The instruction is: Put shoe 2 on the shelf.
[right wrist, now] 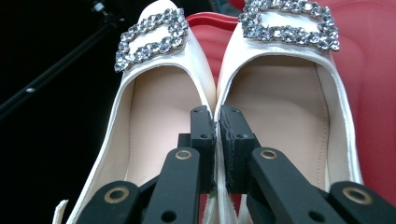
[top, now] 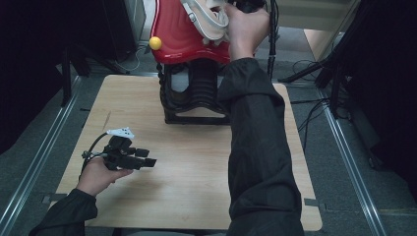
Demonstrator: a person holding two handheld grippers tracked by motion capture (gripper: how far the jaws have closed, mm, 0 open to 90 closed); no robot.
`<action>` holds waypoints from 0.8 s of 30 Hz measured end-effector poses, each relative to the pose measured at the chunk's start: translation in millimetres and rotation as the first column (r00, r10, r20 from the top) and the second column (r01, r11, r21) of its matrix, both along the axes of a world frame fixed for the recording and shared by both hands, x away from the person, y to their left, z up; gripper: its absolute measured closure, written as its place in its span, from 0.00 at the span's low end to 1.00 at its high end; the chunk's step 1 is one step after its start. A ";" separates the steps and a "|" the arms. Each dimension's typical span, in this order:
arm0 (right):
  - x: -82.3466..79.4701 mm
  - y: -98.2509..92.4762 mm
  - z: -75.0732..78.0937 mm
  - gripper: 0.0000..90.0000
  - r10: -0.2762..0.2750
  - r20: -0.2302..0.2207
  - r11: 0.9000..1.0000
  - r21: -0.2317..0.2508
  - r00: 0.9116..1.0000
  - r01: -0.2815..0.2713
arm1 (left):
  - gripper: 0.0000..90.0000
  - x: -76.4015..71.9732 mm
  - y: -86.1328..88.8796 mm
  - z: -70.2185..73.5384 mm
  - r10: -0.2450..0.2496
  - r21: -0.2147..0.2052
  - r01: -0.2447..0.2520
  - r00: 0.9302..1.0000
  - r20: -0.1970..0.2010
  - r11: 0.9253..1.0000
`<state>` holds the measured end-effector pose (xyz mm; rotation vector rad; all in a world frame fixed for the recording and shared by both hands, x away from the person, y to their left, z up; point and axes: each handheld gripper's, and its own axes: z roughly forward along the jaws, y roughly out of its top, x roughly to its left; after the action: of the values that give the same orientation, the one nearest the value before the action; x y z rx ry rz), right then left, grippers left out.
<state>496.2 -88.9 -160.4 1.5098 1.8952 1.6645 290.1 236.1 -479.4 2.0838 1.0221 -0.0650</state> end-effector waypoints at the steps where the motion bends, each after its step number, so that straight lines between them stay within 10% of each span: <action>1: 1.5 0.4 -0.6 0.96 -0.010 0.001 1.000 -0.002 1.000 0.010 | 0.46 0.4 -0.3 0.2 -0.001 0.002 0.001 1.000 0.000 1.000; 24: 10.0 39.6 -17.0 0.95 -0.153 0.014 0.986 -0.060 0.988 0.153 | 0.46 2.5 0.2 0.9 -0.007 -0.003 0.007 1.000 0.004 1.000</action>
<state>506.2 -49.2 -177.4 1.5772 1.7600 1.5307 292.6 236.3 -478.5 2.0838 1.0115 -0.0661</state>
